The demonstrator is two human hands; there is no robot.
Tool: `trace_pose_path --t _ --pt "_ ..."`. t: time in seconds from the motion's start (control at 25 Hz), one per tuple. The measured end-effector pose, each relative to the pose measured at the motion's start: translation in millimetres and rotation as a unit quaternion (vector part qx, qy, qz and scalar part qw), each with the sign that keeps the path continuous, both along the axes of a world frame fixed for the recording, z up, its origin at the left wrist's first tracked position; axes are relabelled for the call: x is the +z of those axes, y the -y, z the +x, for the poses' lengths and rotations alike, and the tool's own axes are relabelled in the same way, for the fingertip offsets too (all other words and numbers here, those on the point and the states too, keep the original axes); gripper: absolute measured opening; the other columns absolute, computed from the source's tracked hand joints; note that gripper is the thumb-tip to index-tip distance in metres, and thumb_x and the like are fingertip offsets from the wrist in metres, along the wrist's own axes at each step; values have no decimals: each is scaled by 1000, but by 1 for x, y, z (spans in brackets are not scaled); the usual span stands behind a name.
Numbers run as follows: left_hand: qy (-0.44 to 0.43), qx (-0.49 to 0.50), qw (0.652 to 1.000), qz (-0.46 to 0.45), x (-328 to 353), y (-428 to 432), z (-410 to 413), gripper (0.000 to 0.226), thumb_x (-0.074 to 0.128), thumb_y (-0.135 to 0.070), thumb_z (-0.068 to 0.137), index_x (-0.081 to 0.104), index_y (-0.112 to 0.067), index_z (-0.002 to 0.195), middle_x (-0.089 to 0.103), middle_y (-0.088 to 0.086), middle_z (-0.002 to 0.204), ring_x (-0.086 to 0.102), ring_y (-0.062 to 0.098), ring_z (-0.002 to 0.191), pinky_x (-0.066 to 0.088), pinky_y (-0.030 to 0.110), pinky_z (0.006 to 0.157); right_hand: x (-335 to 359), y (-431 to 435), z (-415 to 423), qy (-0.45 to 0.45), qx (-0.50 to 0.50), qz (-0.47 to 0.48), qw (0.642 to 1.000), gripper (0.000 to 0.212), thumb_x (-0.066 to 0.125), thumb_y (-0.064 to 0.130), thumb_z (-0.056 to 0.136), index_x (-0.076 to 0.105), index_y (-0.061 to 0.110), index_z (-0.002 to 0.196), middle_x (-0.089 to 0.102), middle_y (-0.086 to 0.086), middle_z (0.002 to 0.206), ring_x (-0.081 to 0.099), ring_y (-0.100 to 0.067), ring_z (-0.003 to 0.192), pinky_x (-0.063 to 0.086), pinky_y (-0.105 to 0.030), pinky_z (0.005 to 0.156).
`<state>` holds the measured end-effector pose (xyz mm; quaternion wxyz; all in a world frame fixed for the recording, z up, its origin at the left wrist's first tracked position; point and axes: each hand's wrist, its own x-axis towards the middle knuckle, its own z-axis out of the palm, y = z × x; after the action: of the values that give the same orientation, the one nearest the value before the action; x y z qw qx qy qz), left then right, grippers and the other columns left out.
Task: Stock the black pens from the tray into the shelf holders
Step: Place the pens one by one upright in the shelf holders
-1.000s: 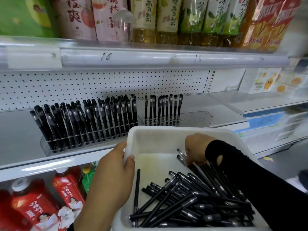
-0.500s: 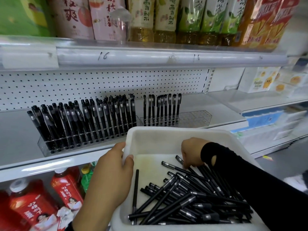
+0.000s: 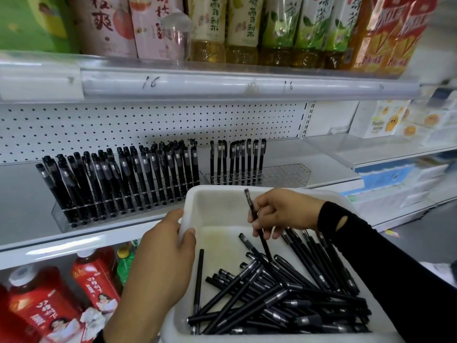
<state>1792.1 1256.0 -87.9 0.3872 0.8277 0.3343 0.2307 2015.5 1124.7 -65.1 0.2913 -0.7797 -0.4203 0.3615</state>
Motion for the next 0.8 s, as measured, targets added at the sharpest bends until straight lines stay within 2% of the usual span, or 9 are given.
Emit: trace_pose_path --t 0.12,0.24,0.32,0.48,0.6,0.72,0.8 --pt "4 2 1000 -6 0 0 -1 35 50 -26 100 53 -34 134 65 -16 95 62 4 81 45 22 63 14 4 19 -5 -86 139 987 18 63 19 96 70 4 100 77 -11 95 68 -17 73 56 -23 65" --pt "1 1 1000 -8 -1 -1 -2 34 51 -26 100 54 -35 132 66 -15 94 63 6 81 46 25 64 24 3 47 -31 -233 279 931 17 64 20 96 72 5 96 76 -17 94 71 -20 70 58 -21 63" --pt "-3 1 1000 -15 0 -1 1 33 51 -25 99 56 -35 131 64 -16 93 62 7 83 47 30 66 25 -1 69 -21 -315 319 894 16 63 18 97 70 4 94 75 -20 90 73 -20 68 59 -22 63" --pt "-4 2 1000 -25 0 4 8 31 50 -24 100 58 -33 129 64 -15 90 61 4 82 45 29 66 20 -16 102 74 -385 305 868 14 62 13 98 67 7 86 74 -18 92 74 -23 73 61 -25 66" --pt "0 2 1000 -31 -2 7 10 33 50 -24 100 56 -32 131 64 -15 91 61 2 82 44 26 64 9 -30 114 201 -374 256 869 12 60 12 98 68 3 94 73 -17 94 74 -26 79 62 -31 74" --pt "0 2 999 -36 -2 8 11 30 50 -24 100 57 -32 129 65 -17 89 61 0 79 43 21 62 2 -42 124 201 -360 245 877 15 60 12 98 68 0 102 72 -20 100 73 -31 87 61 -42 83" --pt "3 0 999 -43 -1 8 11 30 50 -24 101 56 -34 128 67 -17 90 64 2 80 47 24 65 5 -50 126 199 -339 239 888 13 59 13 98 67 3 97 72 -21 99 72 -33 88 60 -45 84"
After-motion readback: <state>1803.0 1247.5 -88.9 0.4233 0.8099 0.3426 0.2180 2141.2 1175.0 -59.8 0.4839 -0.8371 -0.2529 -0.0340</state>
